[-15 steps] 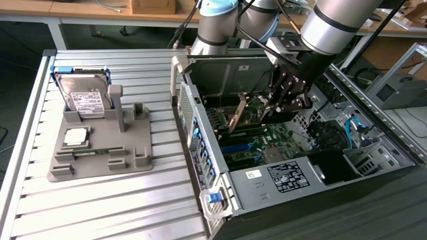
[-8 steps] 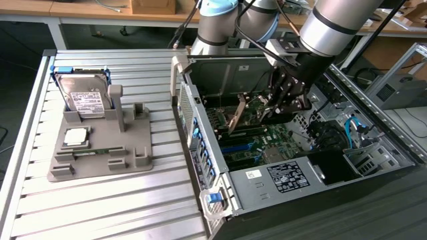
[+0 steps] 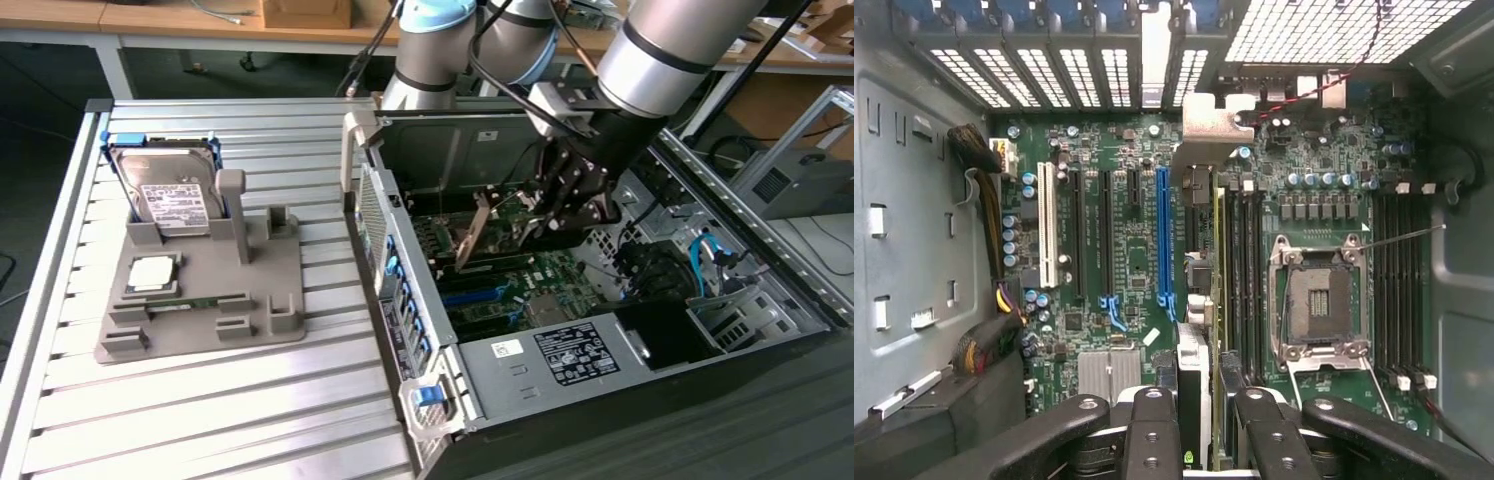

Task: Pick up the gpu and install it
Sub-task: 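Insert the gpu into the slot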

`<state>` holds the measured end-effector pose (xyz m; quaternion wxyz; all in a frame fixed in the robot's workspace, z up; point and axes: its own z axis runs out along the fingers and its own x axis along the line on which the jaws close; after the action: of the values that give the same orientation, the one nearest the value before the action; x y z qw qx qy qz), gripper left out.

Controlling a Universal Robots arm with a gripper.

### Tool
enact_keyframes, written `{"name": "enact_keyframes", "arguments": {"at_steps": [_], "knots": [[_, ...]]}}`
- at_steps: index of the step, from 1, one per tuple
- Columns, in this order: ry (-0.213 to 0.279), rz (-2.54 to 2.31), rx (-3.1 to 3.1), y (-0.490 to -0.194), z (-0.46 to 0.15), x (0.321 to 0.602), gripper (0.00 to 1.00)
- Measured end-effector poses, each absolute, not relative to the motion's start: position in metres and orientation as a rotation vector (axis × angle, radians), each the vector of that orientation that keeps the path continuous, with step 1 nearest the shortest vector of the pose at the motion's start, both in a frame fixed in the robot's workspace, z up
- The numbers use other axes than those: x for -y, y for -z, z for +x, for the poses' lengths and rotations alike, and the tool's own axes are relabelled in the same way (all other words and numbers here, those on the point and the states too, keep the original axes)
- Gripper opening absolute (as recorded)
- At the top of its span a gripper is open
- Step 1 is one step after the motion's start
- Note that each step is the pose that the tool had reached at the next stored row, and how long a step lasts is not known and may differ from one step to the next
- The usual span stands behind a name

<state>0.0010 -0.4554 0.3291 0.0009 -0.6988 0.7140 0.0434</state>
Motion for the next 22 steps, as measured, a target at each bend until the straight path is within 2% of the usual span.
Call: {"name": "enact_keyframes", "arguments": {"at_steps": [22], "knots": [[-0.136,-2.194,-2.242,-0.323,-0.014,0.457,0.27]]}}
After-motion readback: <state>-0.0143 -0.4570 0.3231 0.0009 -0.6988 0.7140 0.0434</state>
